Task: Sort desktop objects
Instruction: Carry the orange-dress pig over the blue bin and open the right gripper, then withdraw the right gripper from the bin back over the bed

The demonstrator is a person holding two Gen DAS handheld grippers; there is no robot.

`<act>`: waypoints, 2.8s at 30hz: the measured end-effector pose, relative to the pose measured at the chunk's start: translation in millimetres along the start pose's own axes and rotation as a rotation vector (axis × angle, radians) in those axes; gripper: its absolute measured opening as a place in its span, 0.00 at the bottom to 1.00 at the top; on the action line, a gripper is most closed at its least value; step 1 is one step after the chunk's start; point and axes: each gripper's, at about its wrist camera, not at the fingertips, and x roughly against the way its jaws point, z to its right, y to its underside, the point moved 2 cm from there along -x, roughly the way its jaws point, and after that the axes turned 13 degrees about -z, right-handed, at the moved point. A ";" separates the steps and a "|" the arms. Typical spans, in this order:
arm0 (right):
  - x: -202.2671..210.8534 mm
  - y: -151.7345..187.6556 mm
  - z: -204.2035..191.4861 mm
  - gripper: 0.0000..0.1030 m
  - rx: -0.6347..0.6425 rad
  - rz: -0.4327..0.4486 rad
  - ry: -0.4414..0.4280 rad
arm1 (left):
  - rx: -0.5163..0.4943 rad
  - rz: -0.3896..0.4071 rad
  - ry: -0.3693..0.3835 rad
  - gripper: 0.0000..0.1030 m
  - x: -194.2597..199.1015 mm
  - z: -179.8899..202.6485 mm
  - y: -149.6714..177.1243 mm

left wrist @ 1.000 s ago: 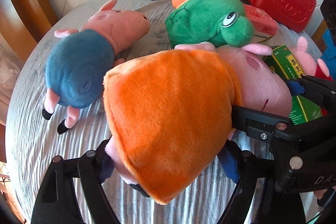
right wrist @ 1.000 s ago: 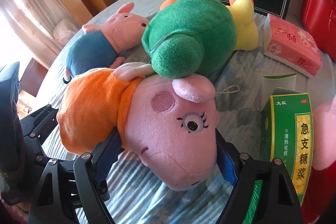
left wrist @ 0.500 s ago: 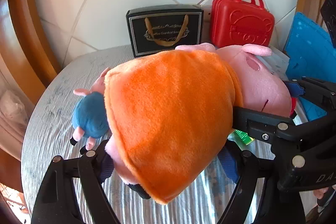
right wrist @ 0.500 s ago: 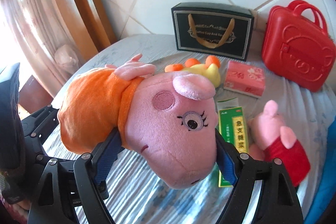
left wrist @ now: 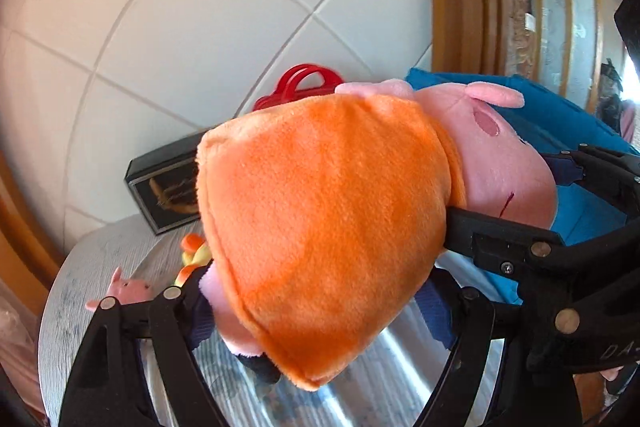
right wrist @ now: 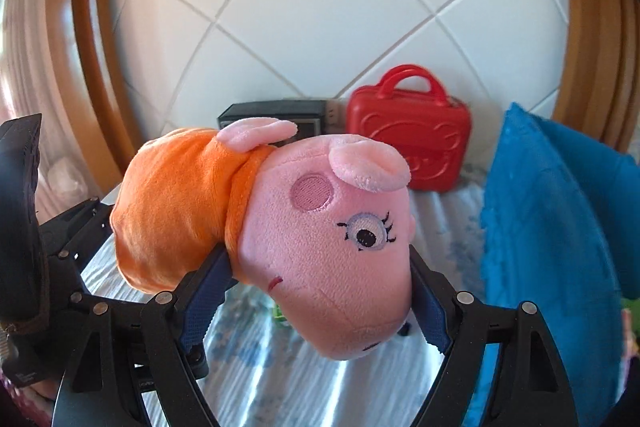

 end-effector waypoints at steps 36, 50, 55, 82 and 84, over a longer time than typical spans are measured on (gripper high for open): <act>161.2 7.6 340.6 0.80 -0.334 -0.084 0.578 | -0.295 -0.186 0.230 0.83 -37.0 324.7 -183.7; 158.2 26.6 329.8 1.00 -0.351 -0.107 0.488 | -0.286 -0.230 0.193 0.83 -34.8 296.7 -154.1; 164.8 32.5 316.3 1.00 -0.331 -0.109 0.513 | -0.289 -0.230 0.190 0.83 -30.0 290.7 -145.5; 209.3 82.1 193.9 1.00 -0.244 0.060 0.551 | -0.172 -0.111 0.221 0.83 41.1 208.4 -62.0; 206.8 82.3 183.3 1.00 -0.245 0.062 0.534 | -0.162 -0.111 0.220 0.83 44.2 198.2 -53.3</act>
